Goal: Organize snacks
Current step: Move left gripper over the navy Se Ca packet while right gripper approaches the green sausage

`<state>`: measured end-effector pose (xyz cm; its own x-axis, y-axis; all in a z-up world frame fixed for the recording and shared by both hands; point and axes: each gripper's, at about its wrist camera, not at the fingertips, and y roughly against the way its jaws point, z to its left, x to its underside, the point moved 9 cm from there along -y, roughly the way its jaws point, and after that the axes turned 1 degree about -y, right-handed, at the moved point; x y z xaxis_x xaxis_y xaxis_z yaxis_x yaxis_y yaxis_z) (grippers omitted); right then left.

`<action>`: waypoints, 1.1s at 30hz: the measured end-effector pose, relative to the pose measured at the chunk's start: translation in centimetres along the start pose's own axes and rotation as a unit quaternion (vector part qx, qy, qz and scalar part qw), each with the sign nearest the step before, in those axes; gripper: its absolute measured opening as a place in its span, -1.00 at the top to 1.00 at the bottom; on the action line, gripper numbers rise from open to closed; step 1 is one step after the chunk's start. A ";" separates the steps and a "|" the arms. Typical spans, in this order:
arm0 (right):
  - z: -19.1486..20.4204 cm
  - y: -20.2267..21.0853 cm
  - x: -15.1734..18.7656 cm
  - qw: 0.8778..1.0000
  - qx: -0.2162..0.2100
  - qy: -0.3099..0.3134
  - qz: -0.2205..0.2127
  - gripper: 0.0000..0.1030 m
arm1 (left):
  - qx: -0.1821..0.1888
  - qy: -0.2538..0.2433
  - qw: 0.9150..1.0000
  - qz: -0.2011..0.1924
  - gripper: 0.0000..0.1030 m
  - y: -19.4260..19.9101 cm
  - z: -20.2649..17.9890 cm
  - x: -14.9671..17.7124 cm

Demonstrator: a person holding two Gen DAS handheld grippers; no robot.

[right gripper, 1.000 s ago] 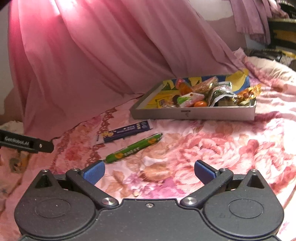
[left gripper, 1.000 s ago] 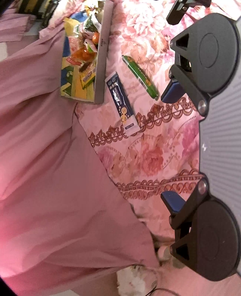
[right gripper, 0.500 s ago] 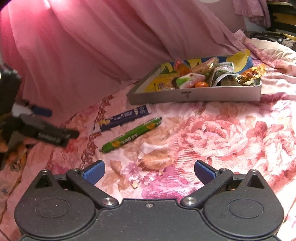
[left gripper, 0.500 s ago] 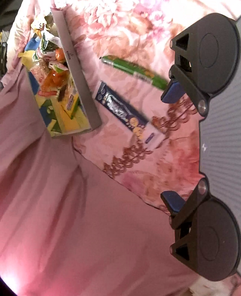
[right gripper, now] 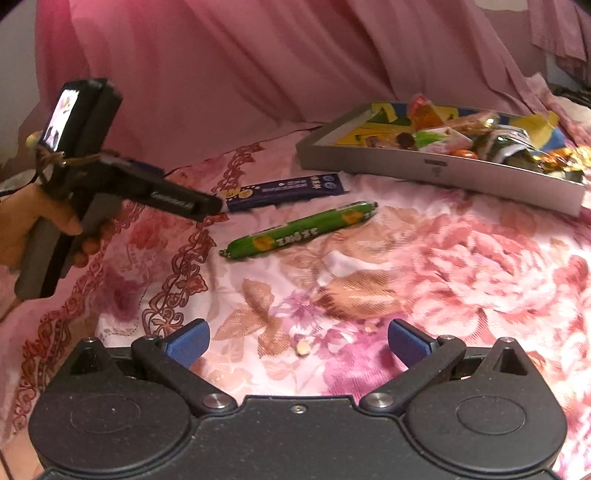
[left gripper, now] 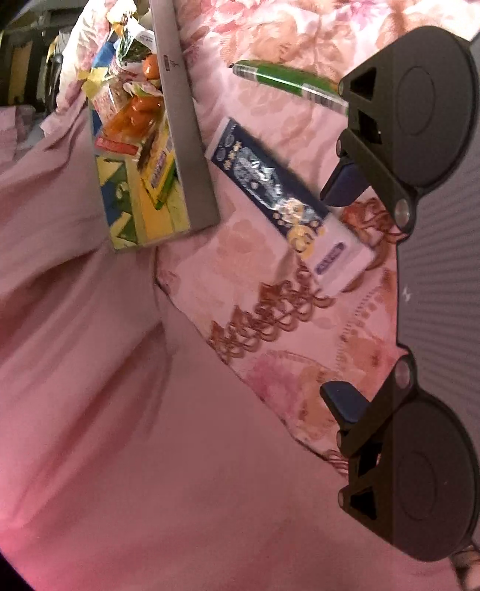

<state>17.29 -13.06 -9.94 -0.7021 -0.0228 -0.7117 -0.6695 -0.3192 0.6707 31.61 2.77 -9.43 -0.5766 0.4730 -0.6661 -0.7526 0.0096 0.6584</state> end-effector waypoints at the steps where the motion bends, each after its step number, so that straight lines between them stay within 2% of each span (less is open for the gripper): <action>1: 0.1 -0.4 -0.2 1.000 0.000 0.003 -0.001 -0.99 | -0.001 -0.007 1.000 -0.005 -0.99 -0.3 -0.2 -0.3; 4: 0.2 -1.7 -1.0 1.000 -0.005 -0.005 -0.005 -0.99 | -0.002 -0.011 1.000 -0.014 -0.99 -1.0 -0.5 -0.8; 6: 0.1 -2.3 -1.7 1.000 -0.013 -0.024 -0.012 -0.99 | 0.010 -0.020 1.000 -0.018 -0.99 -1.4 -0.8 -1.2; 11: -0.5 -3.5 -2.6 0.999 -0.006 -0.049 -0.020 -0.99 | 0.034 -0.092 0.995 -0.021 -0.99 -2.3 -2.4 -2.2; 17: -0.8 -3.2 -2.7 0.997 -0.019 -0.066 -0.022 -0.99 | 0.057 -0.183 0.981 -0.006 -0.99 -3.4 -4.7 -3.0; 21: -1.0 -3.2 -2.6 0.997 -0.020 -0.073 -0.022 -0.99 | 0.092 -0.162 0.983 0.007 -0.93 -3.9 -5.1 -3.5; 24: -1.1 -3.2 -2.8 0.997 -0.020 -0.074 -0.025 -0.99 | 0.124 -0.138 0.982 0.023 -0.63 -4.0 -5.1 -3.1; 26: -1.1 -3.2 -2.9 0.997 -0.023 -0.074 -0.026 -0.99 | 0.150 -0.118 0.981 0.033 -0.25 -3.9 -5.1 -2.7; 27: -1.0 -3.3 -3.0 0.997 -0.027 -0.074 -0.027 -0.99 | 0.165 -0.105 0.980 0.039 -0.17 -3.7 -5.0 -2.5; 29: -0.9 -3.4 -3.2 0.996 -0.036 -0.072 -0.028 -0.99 | 0.181 -0.082 0.979 0.052 -0.04 -3.5 -4.7 -2.2; 33: -0.3 -3.8 -3.6 0.996 -0.047 -0.067 -0.029 -0.99 | 0.190 -0.057 0.977 0.076 0.03 -3.3 -4.2 -1.9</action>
<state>22.46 -12.05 -9.99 -0.6926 0.1225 -0.7108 -0.6891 -0.4033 0.6020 33.86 -1.84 -11.81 -0.6178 0.5887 -0.5213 -0.4765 0.2472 0.8437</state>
